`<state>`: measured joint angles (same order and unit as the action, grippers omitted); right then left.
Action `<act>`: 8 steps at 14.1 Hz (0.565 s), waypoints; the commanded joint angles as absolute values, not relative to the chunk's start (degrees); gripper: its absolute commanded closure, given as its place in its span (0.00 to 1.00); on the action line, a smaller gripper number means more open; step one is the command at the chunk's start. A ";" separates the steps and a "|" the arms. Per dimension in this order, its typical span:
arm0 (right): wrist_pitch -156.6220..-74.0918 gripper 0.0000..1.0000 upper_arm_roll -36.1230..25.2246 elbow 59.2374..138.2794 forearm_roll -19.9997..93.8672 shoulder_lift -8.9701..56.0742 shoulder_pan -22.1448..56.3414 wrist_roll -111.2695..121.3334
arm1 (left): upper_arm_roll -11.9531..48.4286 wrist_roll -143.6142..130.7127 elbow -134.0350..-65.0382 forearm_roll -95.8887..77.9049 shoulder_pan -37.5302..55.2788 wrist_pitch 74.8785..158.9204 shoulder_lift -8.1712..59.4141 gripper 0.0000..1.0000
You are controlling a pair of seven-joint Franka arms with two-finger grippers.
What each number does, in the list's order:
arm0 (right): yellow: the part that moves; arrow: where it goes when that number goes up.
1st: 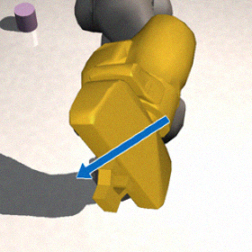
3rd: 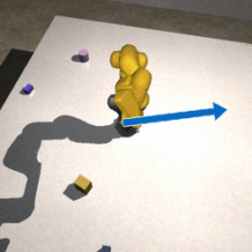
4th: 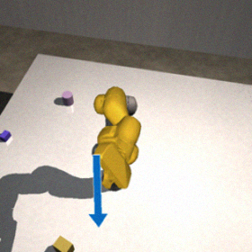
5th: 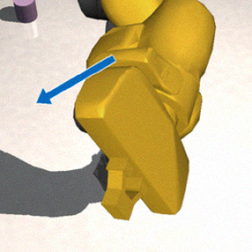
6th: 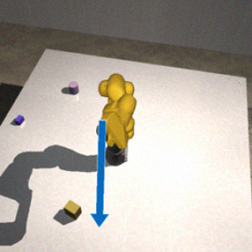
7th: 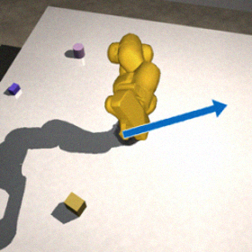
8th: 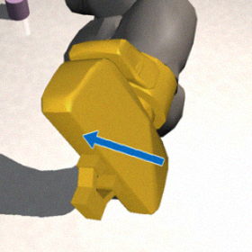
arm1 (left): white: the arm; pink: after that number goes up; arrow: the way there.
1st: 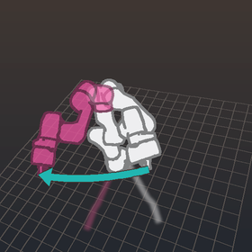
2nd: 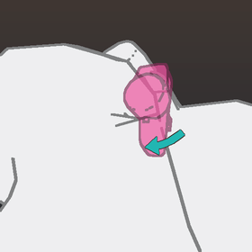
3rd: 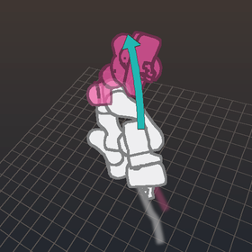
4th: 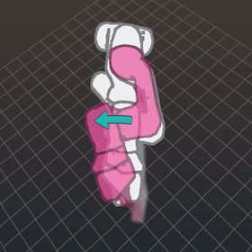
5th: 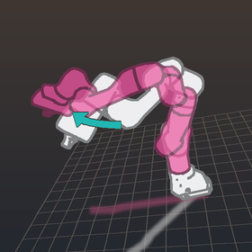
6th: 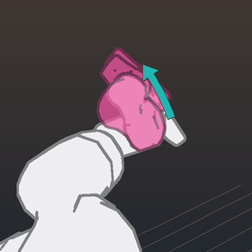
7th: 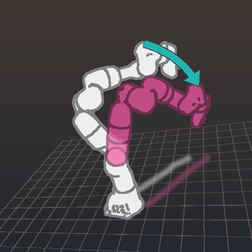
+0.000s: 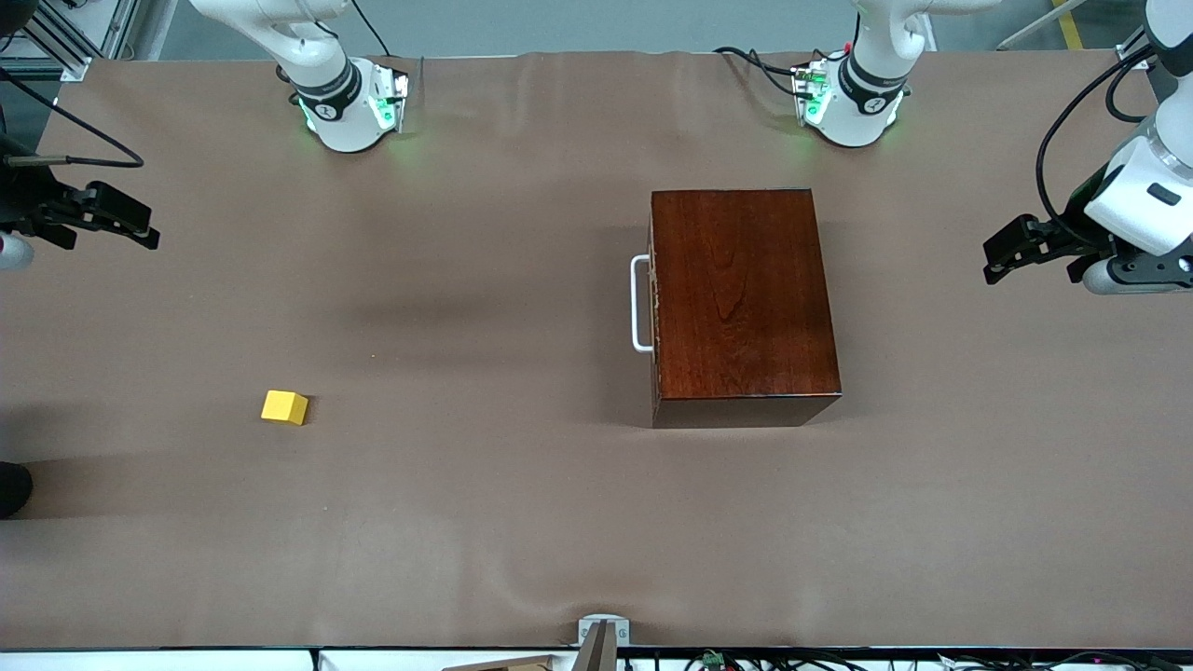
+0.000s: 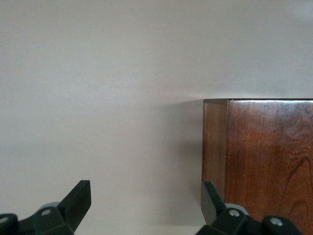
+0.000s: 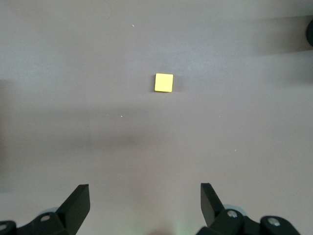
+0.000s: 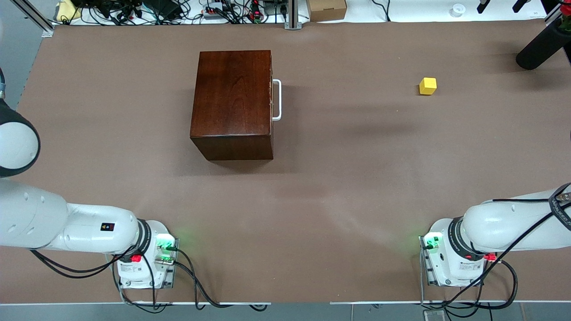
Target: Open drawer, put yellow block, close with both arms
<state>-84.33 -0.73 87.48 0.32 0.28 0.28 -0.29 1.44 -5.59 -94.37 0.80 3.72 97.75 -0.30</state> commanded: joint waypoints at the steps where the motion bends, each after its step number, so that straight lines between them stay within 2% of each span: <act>1: -83.94 0.00 -0.62 86.66 -0.44 0.35 0.09 -0.53 | 2.20 -5.54 -93.43 0.17 2.72 97.20 -0.18 0.00; 8: -83.94 0.00 -0.62 86.66 -0.44 0.35 0.17 -0.44 | 2.20 -5.36 -93.34 0.00 2.73 97.12 -0.18 0.00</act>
